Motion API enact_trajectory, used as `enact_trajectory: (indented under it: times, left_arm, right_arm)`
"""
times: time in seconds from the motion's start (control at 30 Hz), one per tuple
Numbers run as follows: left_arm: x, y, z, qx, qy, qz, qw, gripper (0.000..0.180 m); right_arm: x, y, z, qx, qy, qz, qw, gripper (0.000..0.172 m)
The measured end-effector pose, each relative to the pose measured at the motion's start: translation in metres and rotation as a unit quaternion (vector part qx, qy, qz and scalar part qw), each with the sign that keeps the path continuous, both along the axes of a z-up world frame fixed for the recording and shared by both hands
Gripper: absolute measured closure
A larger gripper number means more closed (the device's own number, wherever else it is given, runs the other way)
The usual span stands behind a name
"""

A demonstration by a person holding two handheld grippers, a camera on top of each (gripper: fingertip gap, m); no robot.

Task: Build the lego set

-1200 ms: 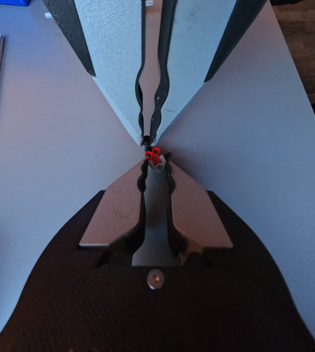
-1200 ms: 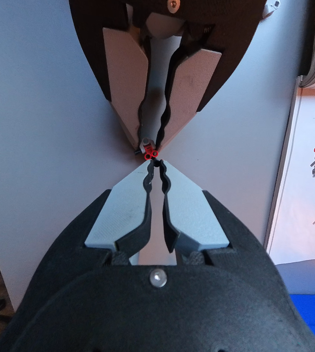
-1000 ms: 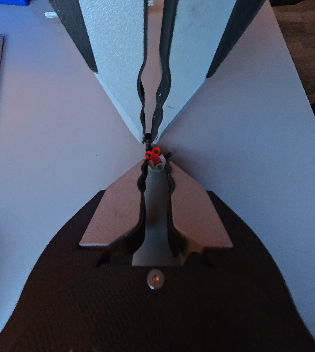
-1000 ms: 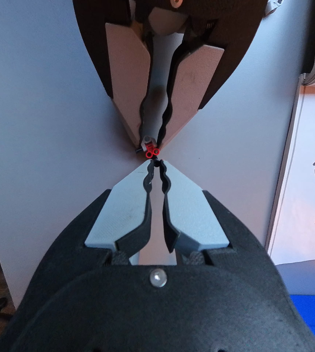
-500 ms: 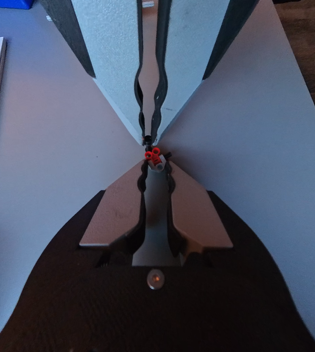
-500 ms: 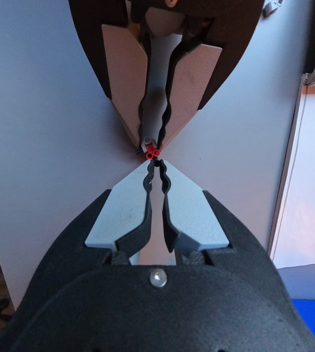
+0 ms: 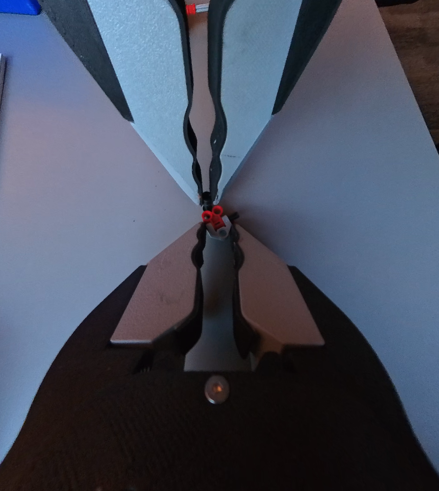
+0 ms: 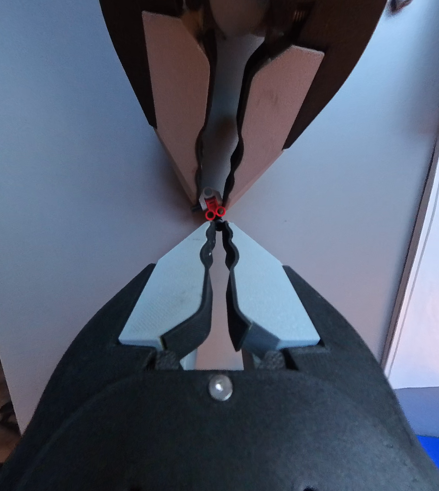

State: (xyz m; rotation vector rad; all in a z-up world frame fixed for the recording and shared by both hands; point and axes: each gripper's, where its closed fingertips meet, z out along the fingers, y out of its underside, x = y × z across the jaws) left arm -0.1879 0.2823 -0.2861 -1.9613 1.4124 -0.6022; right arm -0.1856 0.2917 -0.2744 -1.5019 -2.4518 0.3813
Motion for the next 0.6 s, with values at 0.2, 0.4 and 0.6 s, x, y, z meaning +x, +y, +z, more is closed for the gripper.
enact_trajectory:
  times: [0.2, 0.4, 0.6]
  left_arm:
    - [0.000, 0.000, 0.000, -0.003, 0.000, 0.000, 1.000, 0.164]
    - [0.000, 0.000, 0.000, -0.002, 0.001, 0.000, 1.000, 0.164]
    - [-0.002, 0.001, 0.009, -0.026, -0.040, 0.011, 0.999, 0.164]
  right_arm:
    - [-0.001, 0.000, 0.000, 0.007, -0.004, 0.006, 1.000, 0.169]
    - [-0.001, 0.000, -0.001, -0.038, 0.002, -0.024, 0.999, 0.168]
    - [-0.008, -0.003, 0.014, -0.118, 0.095, -0.089, 0.984, 0.154]
